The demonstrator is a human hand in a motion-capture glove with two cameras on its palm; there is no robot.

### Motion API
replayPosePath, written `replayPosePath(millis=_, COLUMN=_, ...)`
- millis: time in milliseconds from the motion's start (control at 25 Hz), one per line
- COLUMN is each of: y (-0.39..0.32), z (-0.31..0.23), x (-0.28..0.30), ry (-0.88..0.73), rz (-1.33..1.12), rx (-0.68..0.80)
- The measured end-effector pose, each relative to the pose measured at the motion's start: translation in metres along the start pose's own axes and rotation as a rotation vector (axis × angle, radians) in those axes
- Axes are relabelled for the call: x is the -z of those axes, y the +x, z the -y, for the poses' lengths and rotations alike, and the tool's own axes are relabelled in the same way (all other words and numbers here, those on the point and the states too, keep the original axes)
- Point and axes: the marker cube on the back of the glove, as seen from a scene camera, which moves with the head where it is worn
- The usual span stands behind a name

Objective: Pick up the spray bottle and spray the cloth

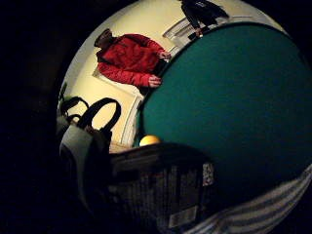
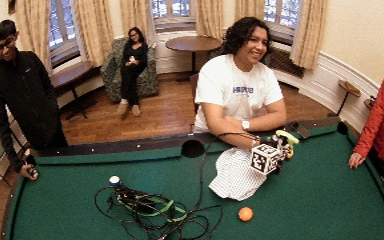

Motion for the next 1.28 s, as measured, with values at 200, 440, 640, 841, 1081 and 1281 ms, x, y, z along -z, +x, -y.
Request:
replayPosePath(millis=200, y=0.005, z=0.008, x=-0.003, ry=0.032, rz=0.021, rx=0.013)
replayPosePath(millis=440, y=0.011, z=0.024, x=-0.01, ry=0.05, rz=0.017, rx=0.036)
replayPosePath(millis=640, y=0.017, z=0.046, x=-0.018, ry=0.049, rz=0.016, rx=0.036)
replayPosePath(millis=841, y=0.024, z=0.07, x=-0.028, ry=0.029, rz=0.026, rx=0.03)
replayPosePath(millis=1081, y=0.032, z=0.081, x=-0.033, ry=-0.045, rz=0.048, rx=-0.01)
replayPosePath(millis=1281, y=0.051, z=0.063, x=-0.034, ry=-0.139, rz=-0.008, rx=-0.115)
